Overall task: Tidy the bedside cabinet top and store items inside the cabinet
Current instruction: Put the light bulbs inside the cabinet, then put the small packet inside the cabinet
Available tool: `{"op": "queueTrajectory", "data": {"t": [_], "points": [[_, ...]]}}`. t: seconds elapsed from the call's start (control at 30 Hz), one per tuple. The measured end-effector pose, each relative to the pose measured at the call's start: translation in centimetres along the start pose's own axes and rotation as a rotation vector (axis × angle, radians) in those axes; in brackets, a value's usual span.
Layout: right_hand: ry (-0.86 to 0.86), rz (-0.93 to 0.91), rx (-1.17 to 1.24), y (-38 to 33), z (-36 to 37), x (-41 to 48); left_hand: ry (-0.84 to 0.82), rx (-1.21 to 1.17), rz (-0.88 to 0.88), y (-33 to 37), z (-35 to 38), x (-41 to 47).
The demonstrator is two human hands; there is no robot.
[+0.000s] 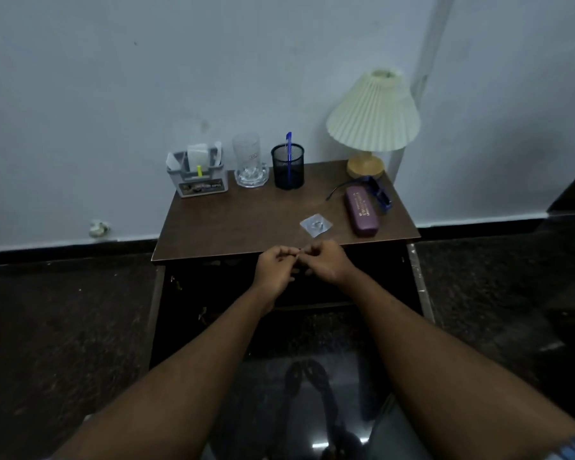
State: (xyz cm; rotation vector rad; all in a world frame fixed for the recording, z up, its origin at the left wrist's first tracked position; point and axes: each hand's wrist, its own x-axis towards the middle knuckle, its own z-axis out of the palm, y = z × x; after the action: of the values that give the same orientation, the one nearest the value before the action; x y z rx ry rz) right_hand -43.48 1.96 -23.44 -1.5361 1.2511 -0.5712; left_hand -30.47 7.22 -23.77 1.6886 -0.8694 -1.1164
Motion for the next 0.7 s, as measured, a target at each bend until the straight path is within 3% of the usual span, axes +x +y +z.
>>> {"op": "queueTrajectory", "data": {"t": [0.1,0.3,0.7], "points": [[0.135,-0.071,0.106,-1.1,-1.5,-0.8,0.033,-0.070,0.072,1.8,1.3,-0.3],[0.418,-0.161,-0.008,-2.3,-3.3,-0.7,0.131,0.006,0.181,3.9,2.4,1.5],[0.438,-0.119,-0.319,-1.5,-3.7,1.6,0.118,0.208,0.145,3.2,3.5,5.3]]}}
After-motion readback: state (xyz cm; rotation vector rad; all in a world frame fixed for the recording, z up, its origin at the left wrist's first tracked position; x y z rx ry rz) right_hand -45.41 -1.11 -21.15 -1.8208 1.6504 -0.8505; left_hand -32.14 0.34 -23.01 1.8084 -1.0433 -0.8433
